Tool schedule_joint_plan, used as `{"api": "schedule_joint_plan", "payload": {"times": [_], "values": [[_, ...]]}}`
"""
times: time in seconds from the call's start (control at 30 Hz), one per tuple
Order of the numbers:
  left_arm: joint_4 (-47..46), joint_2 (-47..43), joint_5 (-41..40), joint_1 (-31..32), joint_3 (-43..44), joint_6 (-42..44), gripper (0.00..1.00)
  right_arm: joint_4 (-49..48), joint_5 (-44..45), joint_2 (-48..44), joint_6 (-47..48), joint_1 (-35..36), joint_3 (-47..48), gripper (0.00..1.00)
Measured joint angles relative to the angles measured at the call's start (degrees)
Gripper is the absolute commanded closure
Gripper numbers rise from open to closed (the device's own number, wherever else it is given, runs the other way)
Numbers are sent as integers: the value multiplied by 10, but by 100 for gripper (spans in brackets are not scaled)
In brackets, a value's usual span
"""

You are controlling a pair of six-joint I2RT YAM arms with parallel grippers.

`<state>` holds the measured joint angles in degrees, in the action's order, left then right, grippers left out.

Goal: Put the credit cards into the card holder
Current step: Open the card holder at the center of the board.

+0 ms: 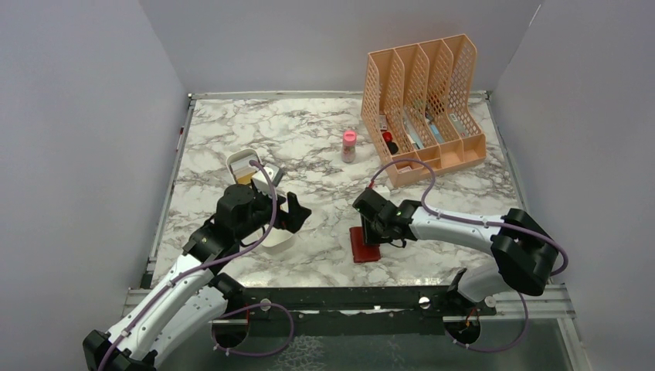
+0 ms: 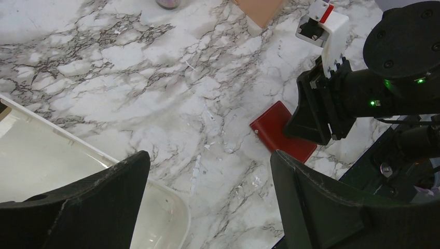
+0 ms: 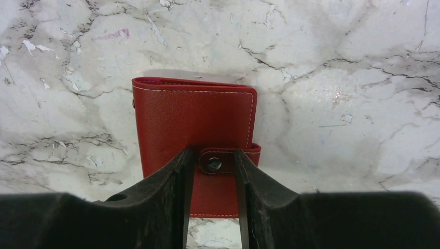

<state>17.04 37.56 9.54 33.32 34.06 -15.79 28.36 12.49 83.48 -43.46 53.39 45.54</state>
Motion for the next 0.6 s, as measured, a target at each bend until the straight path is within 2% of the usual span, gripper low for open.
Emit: {"api": "schedule_joint_plan", "payload": {"times": [0.13, 0.5, 0.6], "values": [[0, -4, -2, 0, 0, 0, 11, 1, 3, 0, 0, 2, 0, 67], [1, -1, -6, 0, 0, -1, 15, 4, 15, -7, -4, 3, 0, 94], [4, 2, -6, 0, 0, -3, 17, 7, 18, -18, -3, 3, 0, 99]]}}
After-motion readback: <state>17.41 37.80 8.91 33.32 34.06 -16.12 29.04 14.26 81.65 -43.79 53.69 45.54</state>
